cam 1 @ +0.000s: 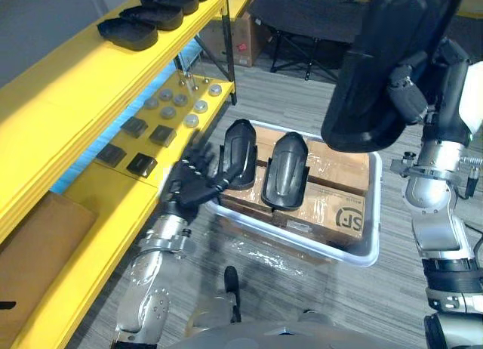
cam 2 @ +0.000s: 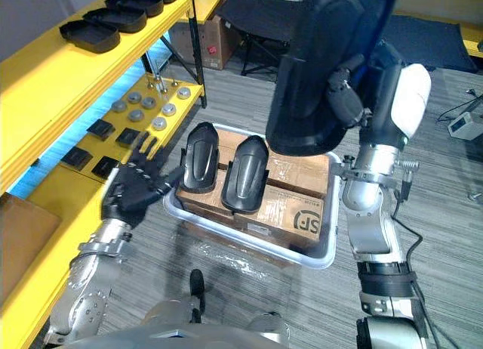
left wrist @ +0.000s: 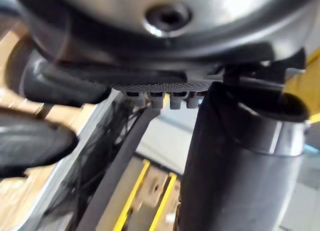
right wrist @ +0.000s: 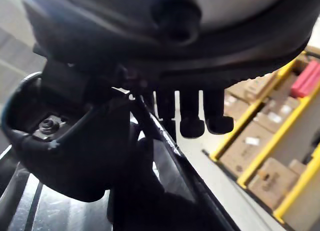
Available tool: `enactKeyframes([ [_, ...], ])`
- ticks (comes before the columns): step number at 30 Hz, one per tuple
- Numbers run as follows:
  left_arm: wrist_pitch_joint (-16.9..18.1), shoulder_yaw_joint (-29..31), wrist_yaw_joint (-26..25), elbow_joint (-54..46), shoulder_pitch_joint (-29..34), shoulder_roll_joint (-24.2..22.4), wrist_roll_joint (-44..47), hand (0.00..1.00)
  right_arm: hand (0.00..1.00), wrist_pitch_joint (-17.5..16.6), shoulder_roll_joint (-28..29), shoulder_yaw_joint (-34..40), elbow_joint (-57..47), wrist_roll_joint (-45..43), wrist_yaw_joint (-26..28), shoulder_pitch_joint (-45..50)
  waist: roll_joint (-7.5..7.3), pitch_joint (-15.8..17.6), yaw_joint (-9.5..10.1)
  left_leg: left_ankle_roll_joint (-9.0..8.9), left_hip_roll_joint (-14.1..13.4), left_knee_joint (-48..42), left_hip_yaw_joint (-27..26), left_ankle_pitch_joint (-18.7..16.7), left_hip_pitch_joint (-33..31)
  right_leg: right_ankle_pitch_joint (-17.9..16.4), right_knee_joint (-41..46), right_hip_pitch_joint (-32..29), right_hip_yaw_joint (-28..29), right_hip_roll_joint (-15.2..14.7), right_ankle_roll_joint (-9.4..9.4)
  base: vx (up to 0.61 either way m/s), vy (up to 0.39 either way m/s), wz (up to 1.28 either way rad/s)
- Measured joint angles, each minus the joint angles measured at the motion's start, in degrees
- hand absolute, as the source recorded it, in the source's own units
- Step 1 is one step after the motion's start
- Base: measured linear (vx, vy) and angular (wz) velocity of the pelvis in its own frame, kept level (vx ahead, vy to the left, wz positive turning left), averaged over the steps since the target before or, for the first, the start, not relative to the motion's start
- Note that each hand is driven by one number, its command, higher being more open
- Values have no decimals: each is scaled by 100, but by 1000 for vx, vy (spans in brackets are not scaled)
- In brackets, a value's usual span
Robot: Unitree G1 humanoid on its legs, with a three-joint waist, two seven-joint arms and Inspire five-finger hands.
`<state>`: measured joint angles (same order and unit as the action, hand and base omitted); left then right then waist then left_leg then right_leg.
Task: Walk over and take three plastic housings, then place them on the shelf
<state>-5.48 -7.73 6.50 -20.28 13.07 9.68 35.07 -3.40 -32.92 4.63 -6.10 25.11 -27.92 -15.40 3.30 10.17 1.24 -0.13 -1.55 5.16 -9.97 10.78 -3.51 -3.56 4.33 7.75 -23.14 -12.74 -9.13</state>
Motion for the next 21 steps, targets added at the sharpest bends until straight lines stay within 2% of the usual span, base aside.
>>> enactKeyframes([
  [3,-154,-177,96,0,-156,54,96,100,0,-165,-37,-377,0,271,81,-306,-18,-47,12,-32,-54,0,-56,64,9,70,-96,18,47,64,35,-41,-15,-10],
  [9,-12,-209,-333,8,-678,55,21,100,0,-383,-34,-854,60,829,282,-447,-85,-104,90,38,-70,1,-92,171,9,152,-139,38,115,94,46,0,-4,-3],
  [17,105,-538,-309,10,-686,37,569,100,0,-673,186,-1106,460,1056,602,-448,-109,-145,87,-31,-105,7,-116,126,63,124,-94,20,157,105,94,-43,1,-2],
  [21,104,-645,-114,11,-703,33,758,100,0,-768,238,-1317,565,1057,659,-448,-119,-156,76,-33,-104,7,-146,128,62,157,-149,20,183,104,101,-35,3,-4],
])
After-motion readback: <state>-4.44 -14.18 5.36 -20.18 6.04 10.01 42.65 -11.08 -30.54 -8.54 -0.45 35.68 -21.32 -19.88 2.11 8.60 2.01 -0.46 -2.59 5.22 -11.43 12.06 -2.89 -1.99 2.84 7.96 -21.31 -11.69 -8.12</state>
